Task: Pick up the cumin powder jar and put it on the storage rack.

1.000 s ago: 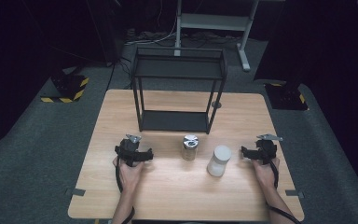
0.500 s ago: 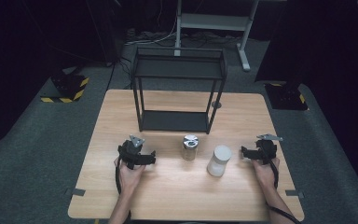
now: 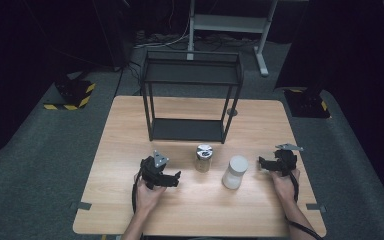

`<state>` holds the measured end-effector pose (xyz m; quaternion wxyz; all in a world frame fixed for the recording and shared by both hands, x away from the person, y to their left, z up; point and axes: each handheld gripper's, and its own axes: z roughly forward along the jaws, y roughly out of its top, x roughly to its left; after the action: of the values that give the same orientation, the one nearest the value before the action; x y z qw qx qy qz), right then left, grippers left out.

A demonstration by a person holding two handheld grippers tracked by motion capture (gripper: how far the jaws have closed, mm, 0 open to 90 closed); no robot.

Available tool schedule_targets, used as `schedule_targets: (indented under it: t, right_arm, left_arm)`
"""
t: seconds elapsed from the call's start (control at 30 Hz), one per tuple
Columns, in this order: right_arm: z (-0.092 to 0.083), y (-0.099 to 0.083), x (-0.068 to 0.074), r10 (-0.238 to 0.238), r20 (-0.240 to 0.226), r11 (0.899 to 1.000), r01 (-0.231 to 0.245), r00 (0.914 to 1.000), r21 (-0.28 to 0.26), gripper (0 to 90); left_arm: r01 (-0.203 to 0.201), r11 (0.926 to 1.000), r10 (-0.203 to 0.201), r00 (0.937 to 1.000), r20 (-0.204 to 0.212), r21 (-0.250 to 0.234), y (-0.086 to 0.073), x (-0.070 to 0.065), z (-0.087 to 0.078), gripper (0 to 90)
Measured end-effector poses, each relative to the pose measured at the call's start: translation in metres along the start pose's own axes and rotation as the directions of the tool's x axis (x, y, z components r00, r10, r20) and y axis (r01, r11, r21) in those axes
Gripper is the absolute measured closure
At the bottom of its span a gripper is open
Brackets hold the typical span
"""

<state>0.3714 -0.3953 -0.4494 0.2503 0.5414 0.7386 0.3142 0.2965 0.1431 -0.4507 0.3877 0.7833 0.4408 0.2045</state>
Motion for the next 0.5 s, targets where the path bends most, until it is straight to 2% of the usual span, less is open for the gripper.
schedule_targets:
  t: [0.1, 0.27, 0.5]
  right_arm:
    - [0.000, 0.000, 0.000, 0.000, 0.000, 1.000, 0.000, 1.0000, 0.000, 5.1]
    - [0.000, 0.000, 0.000, -0.002, 0.000, 1.000, 0.002, 1.0000, 0.000, 5.1]
    - [0.000, 0.000, 0.000, 0.000, 0.000, 1.000, 0.000, 1.0000, 0.000, 5.1]
  left_arm:
    - [-0.027, 0.9996, 0.027, 0.9991, 0.034, -0.008, 0.000, -0.007, 0.000, 0.5]
    - [-0.054, 0.9984, 0.055, 0.9966, 0.062, -0.019, 0.002, -0.017, 0.001, 0.5]
    - [-0.065, 0.9976, 0.067, 0.9942, 0.085, -0.024, 0.006, -0.031, 0.010, 0.5]
